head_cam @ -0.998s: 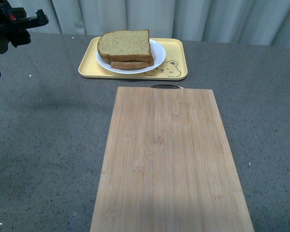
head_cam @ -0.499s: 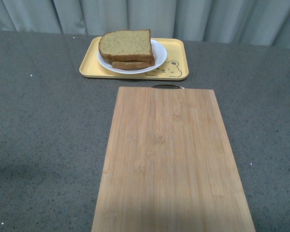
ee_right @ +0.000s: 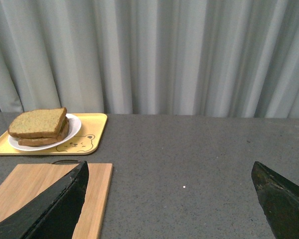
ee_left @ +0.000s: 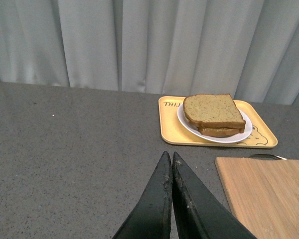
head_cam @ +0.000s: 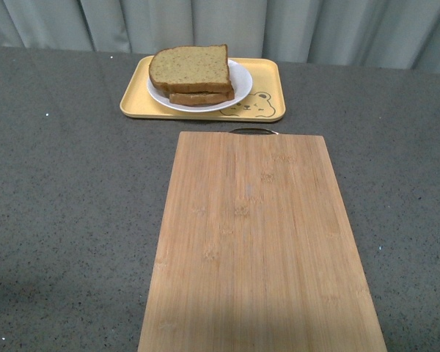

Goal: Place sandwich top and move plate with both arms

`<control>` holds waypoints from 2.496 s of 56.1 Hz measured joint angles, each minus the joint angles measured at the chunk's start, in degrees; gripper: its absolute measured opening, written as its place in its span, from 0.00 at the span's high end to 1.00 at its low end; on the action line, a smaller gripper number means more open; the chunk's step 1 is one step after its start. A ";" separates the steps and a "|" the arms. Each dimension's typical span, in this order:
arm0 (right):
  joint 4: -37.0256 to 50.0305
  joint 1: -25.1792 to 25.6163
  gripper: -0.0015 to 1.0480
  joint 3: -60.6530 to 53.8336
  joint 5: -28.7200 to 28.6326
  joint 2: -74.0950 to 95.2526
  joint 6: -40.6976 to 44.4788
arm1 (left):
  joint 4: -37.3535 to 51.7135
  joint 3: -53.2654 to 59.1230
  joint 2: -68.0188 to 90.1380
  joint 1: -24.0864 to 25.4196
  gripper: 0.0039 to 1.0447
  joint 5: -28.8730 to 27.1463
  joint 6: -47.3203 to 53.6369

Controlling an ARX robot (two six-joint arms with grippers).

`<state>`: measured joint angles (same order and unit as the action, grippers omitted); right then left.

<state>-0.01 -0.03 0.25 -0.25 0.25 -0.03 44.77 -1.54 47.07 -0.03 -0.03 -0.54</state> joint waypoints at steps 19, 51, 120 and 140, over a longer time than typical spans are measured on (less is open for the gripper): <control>0.00 0.00 0.09 0.00 0.00 0.00 0.00 | -11.87 0.55 -13.53 0.00 0.97 0.02 0.11; 0.00 0.00 0.09 0.00 0.00 0.00 0.00 | -28.39 0.57 -30.91 0.00 0.97 0.02 0.11; 0.00 0.00 0.09 0.00 0.07 0.00 0.00 | -44.63 0.57 -46.84 0.00 0.14 0.02 0.13; 0.00 0.00 0.09 0.00 0.07 0.00 0.00 | -44.63 0.57 -46.84 0.00 0.06 0.02 0.17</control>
<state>-0.01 -0.03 0.25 -0.19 0.25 -0.03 0.14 -0.97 0.23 -0.03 -0.01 -0.36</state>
